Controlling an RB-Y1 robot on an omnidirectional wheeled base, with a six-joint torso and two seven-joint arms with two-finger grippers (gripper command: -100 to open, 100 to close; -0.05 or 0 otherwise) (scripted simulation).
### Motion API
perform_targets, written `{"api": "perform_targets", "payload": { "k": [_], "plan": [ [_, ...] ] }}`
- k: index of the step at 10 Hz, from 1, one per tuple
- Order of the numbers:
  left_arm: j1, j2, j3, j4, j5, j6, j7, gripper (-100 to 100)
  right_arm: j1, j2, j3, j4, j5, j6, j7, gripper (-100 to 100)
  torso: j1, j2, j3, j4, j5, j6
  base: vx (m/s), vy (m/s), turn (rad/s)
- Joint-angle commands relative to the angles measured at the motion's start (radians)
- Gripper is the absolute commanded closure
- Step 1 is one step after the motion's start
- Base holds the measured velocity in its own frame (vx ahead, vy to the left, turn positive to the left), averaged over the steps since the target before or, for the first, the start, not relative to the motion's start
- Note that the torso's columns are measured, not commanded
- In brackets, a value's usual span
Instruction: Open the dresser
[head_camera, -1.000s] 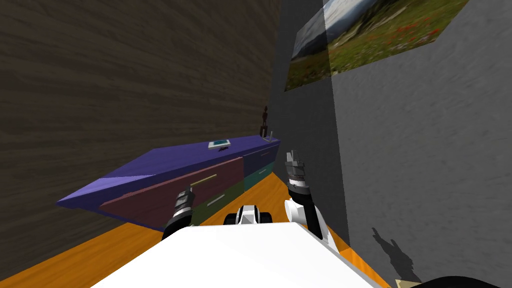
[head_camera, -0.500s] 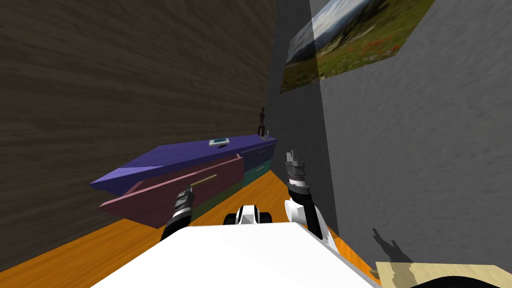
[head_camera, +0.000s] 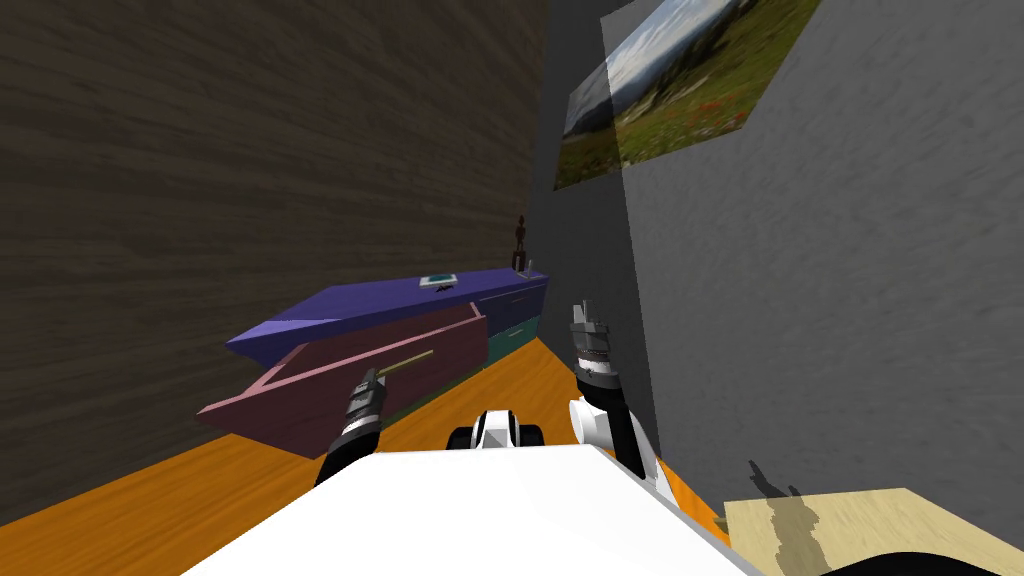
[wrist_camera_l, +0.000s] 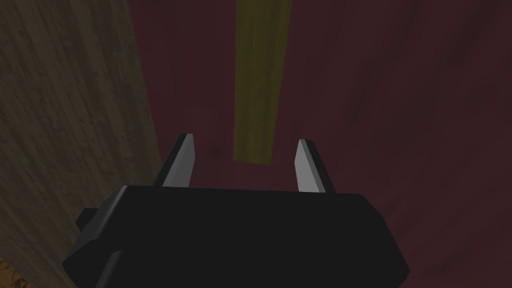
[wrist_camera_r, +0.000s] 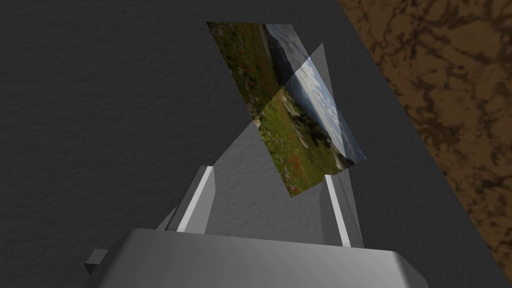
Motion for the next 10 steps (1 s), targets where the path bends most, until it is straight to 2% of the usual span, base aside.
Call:
{"api": "perform_targets", "payload": {
  "k": [1,7,8,9,10],
  "plan": [
    [0.002,0.015,0.011,-0.066,0.007,0.073,0.006,-100,0.000,0.000,0.000,0.000,0.000,0.000,0.000,0,-0.003,0.003,0.002,0.001,-0.001,0.000,-0.014,-0.043,0.008],
    [0.004,0.049,0.035,-0.201,0.022,0.218,0.017,-100,0.000,0.000,0.000,0.000,0.000,0.000,0.000,0,-0.005,0.008,0.005,0.003,-0.002,0.000,-0.017,-0.037,0.006],
    [0.005,0.045,0.032,-0.184,0.021,0.208,0.015,-100,0.000,0.000,0.000,0.000,0.000,0.000,0.000,0,-0.008,0.009,0.005,0.004,-0.005,-0.001,-0.004,-0.012,0.005],
    [0.006,0.045,0.033,-0.185,0.021,0.214,0.016,0,0.000,0.000,0.000,0.000,0.000,0.000,0.000,0,-0.007,0.009,0.005,0.004,-0.004,0.000,0.000,0.000,0.000],
    [0.007,0.045,0.033,-0.184,0.021,0.215,0.016,0,0.000,0.000,0.000,0.000,0.000,0.000,0.000,0,-0.006,0.009,0.005,0.003,-0.003,0.000,0.000,0.000,0.000]
  ]
}}
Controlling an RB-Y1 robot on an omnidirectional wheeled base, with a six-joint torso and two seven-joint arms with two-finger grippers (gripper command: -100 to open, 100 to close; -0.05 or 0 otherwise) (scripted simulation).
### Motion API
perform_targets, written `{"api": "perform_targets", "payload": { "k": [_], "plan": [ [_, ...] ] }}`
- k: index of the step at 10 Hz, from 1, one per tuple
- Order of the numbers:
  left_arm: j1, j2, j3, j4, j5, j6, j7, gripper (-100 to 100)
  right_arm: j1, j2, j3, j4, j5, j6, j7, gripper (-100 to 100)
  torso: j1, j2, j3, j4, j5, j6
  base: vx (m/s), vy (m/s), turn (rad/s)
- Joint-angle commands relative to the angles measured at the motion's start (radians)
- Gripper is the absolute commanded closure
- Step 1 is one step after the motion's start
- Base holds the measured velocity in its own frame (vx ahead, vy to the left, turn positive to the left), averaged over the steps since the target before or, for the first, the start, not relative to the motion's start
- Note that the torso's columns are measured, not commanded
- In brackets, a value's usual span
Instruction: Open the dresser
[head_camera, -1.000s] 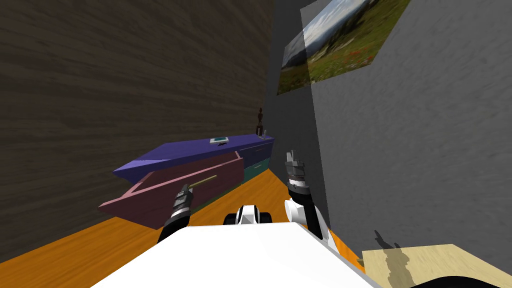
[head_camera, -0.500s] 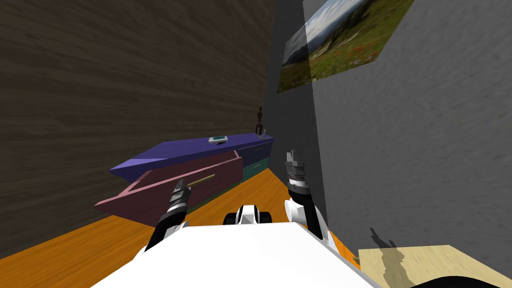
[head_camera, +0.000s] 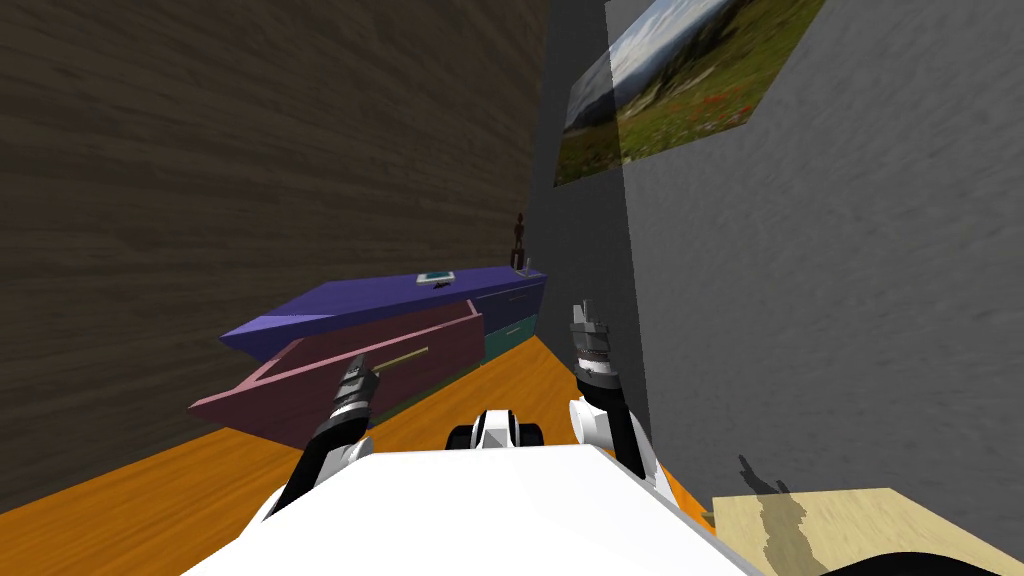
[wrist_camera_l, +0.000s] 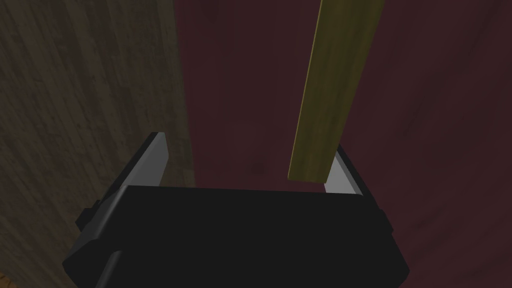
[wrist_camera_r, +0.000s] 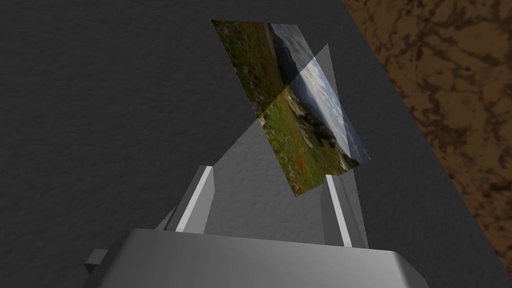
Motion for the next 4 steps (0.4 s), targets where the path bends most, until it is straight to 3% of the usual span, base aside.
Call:
{"api": "perform_targets", "payload": {
  "k": [1,4],
  "plan": [
    [0.000,0.000,0.000,0.001,0.000,0.001,0.000,0,0.000,0.000,0.000,0.000,0.000,0.000,0.000,0,0.001,0.000,0.000,0.000,0.001,0.000,0.000,0.000,0.000],
    [0.001,-0.001,0.000,0.002,0.000,0.002,0.000,0,0.000,0.000,0.000,0.000,0.000,0.000,0.000,0,0.001,-0.001,0.000,-0.001,0.001,0.000,0.000,0.000,0.000]
  ]
}}
